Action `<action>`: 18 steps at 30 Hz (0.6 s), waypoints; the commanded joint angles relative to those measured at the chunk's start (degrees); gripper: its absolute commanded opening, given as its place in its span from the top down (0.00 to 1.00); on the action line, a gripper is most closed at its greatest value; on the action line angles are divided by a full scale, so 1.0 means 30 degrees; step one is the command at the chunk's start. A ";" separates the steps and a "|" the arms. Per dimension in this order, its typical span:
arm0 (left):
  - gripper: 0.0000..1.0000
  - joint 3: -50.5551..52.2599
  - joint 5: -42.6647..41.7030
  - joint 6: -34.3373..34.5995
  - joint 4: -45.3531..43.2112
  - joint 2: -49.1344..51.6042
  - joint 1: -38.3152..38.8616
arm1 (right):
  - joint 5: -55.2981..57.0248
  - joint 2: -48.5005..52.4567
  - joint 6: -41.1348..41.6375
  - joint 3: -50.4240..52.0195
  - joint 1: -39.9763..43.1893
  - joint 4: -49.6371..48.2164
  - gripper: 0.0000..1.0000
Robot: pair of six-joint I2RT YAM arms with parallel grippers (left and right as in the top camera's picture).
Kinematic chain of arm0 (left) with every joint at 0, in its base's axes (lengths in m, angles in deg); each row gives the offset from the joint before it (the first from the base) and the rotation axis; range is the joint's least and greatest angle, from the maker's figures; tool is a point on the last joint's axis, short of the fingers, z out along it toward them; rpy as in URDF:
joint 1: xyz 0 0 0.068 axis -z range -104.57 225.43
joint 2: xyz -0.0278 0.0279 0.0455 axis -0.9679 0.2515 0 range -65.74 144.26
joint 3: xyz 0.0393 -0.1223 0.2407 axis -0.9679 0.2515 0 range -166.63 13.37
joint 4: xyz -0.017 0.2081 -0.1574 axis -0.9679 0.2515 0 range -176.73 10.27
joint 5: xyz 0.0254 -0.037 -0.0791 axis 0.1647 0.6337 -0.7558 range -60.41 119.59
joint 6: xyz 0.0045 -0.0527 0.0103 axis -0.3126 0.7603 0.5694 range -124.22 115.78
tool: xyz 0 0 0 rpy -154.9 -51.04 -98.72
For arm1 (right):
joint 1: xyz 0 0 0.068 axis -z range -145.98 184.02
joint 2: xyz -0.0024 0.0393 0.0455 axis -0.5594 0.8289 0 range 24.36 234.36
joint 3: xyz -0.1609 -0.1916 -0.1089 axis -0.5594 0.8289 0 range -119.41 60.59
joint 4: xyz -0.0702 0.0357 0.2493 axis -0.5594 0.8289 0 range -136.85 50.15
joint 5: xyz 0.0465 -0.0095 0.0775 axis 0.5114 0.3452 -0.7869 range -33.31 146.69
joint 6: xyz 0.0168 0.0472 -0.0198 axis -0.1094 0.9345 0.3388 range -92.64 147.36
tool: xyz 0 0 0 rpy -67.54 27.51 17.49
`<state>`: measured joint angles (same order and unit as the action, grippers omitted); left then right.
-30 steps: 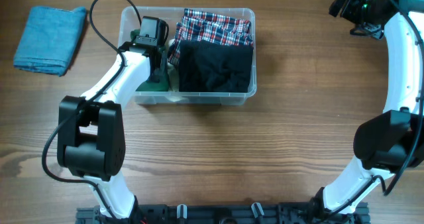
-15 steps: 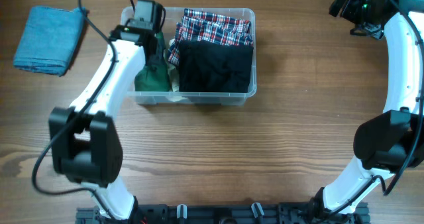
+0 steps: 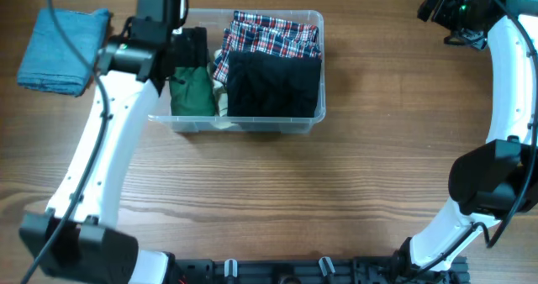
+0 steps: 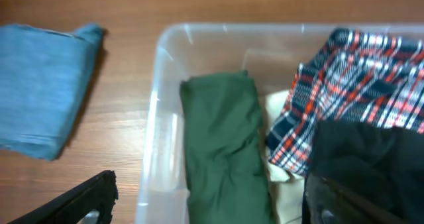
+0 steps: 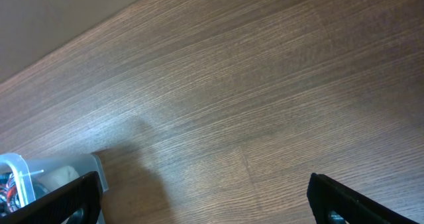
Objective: Pack container
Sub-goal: 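Move the left gripper left to the folded denim cloth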
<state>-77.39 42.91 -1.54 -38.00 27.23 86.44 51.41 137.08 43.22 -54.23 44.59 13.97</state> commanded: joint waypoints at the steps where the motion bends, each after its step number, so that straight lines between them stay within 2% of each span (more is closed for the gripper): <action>1: 0.07 -0.0270 -0.0146 0.0248 -0.0036 -0.0685 -0.1625 | 0.0182 0.0102 0.0270 0.0066 -0.0087 -0.0051 0.00; 5: 0.04 -0.0270 -0.0328 0.0255 -0.0007 -0.0284 -0.3483 | 0.0182 0.0102 0.0270 0.0066 -0.0087 -0.0044 0.00; 9: 0.03 -0.0270 -0.1647 0.0270 -0.0189 -0.0058 -0.5319 | 0.0182 0.0102 0.0262 0.0066 -0.0087 -0.0051 0.00; 18: 0.01 -0.0270 -0.2076 -0.0379 -0.3133 0.1756 -0.8415 | 0.0182 0.0102 0.0277 0.0066 -0.0087 -0.0051 0.00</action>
<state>-77.46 38.06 -1.35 -44.67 28.43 63.64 51.41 137.08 43.24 -54.23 44.59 13.99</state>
